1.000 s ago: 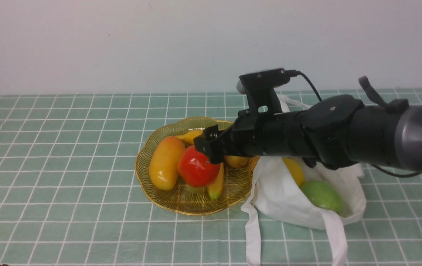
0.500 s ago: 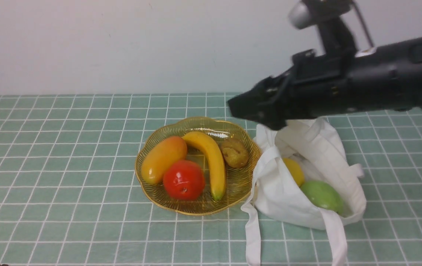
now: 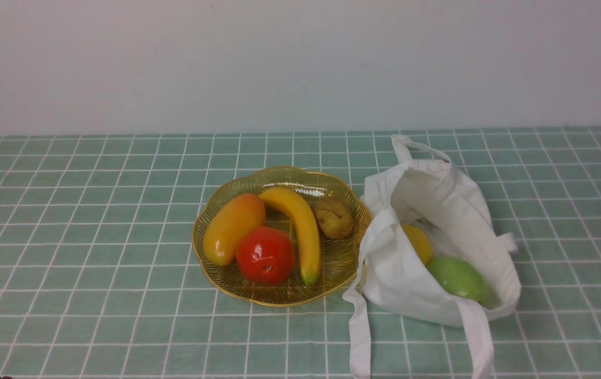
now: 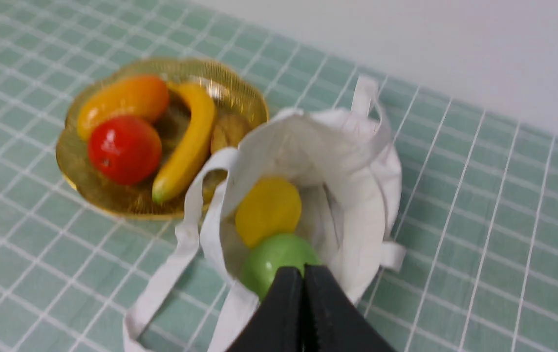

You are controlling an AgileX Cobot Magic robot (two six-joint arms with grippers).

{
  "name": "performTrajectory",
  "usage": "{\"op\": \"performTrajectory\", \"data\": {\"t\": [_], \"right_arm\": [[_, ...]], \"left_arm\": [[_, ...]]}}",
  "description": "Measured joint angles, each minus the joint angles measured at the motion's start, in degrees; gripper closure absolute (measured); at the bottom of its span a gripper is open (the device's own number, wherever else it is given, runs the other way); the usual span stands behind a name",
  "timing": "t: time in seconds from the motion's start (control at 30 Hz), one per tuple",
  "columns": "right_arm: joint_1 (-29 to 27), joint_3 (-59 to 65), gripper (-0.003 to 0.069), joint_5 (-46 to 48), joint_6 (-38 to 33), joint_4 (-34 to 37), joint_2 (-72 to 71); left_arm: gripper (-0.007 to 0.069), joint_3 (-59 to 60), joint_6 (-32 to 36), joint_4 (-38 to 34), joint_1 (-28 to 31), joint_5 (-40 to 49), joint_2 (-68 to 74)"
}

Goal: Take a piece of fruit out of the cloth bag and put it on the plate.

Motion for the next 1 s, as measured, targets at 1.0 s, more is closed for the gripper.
{"op": "performTrajectory", "data": {"t": [1.0], "right_arm": [[0.00,29.87,0.0673,-35.71,-21.09,25.66,-14.29]], "left_arm": [[0.0632,0.00,0.00,0.00,0.00,0.00,0.00]]}}
